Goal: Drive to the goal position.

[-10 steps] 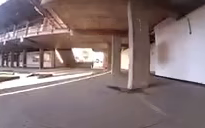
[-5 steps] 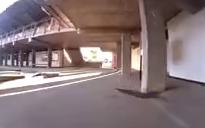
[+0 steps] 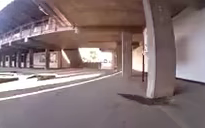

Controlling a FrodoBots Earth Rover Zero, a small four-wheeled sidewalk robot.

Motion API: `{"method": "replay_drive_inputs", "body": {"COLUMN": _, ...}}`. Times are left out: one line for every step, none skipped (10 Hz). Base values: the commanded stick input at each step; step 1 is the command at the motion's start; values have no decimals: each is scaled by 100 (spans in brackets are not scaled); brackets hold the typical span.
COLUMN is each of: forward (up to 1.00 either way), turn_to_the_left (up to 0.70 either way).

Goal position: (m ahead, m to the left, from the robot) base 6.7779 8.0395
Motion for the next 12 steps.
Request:
{"method": "replay_drive_inputs", "body": {"forward": 70, "turn_to_the_left": 0}}
{"method": "replay_drive_inputs", "body": {"forward": 70, "turn_to_the_left": 0}}
{"method": "replay_drive_inputs", "body": {"forward": 70, "turn_to_the_left": 0}}
{"method": "replay_drive_inputs", "body": {"forward": 70, "turn_to_the_left": 0}}
{"method": "replay_drive_inputs", "body": {"forward": 70, "turn_to_the_left": 0}}
{"method": "replay_drive_inputs", "body": {"forward": 70, "turn_to_the_left": 0}}
{"method": "replay_drive_inputs", "body": {"forward": 70, "turn_to_the_left": 0}}
{"method": "replay_drive_inputs", "body": {"forward": 70, "turn_to_the_left": 0}}
{"method": "replay_drive_inputs", "body": {"forward": 70, "turn_to_the_left": 0}}
{"method": "replay_drive_inputs", "body": {"forward": 70, "turn_to_the_left": 0}}
{"method": "replay_drive_inputs", "body": {"forward": 70, "turn_to_the_left": 0}}
{"method": "replay_drive_inputs", "body": {"forward": 70, "turn_to_the_left": 0}}
